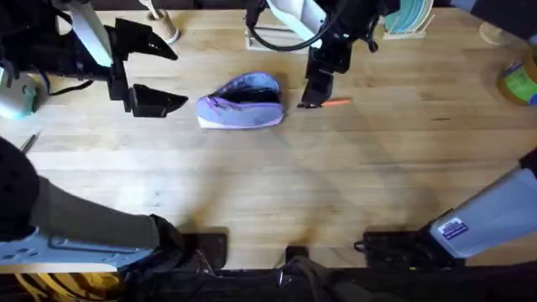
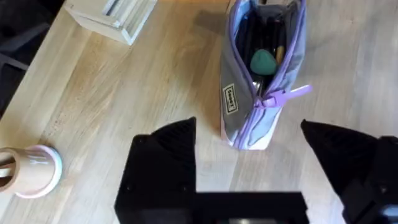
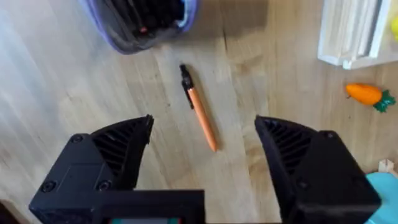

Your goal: Unzip the bag, pick up the pens from the table one at a time and place them inside, then zip the bag closed.

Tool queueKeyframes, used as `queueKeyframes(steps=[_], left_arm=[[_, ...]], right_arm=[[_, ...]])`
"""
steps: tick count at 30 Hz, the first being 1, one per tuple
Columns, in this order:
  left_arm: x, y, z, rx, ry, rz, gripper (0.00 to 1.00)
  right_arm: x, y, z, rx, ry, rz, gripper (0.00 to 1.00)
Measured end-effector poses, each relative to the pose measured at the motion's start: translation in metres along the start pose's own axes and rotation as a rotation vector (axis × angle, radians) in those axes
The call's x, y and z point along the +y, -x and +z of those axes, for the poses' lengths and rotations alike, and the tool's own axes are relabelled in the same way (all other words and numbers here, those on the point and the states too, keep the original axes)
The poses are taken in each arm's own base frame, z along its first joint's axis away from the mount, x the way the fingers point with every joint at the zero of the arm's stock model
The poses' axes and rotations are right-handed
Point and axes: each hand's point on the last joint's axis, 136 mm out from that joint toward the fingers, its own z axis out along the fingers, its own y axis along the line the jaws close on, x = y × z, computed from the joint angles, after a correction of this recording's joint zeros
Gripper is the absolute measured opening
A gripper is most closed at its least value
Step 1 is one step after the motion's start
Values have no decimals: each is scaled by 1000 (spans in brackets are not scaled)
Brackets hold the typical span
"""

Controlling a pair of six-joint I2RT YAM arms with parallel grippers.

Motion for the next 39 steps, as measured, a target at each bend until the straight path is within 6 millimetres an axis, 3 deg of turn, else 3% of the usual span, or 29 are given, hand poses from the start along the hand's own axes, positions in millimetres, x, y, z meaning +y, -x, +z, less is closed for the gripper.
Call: queueKeyframes(steps=[6, 16, 25, 29, 34, 39], left_arm=[[0, 0, 0, 0, 0, 0, 993], [1, 0, 0, 1, 5, 7, 993], [1, 0, 0, 1, 5, 7, 993], [1, 0, 0, 1, 4, 6, 993], [1, 0, 0, 1, 4, 6, 993], [1, 0, 0, 1, 5, 7, 993]], right_arm=[[-18, -32, 5, 55, -22, 6, 997], [-5, -85, 52, 138, 42, 27, 998], [9, -100, 91, 178, 103, 30, 997], [9, -101, 93, 183, 112, 33, 988], [9, -102, 93, 194, 113, 32, 791], [7, -103, 93, 201, 105, 29, 335]])
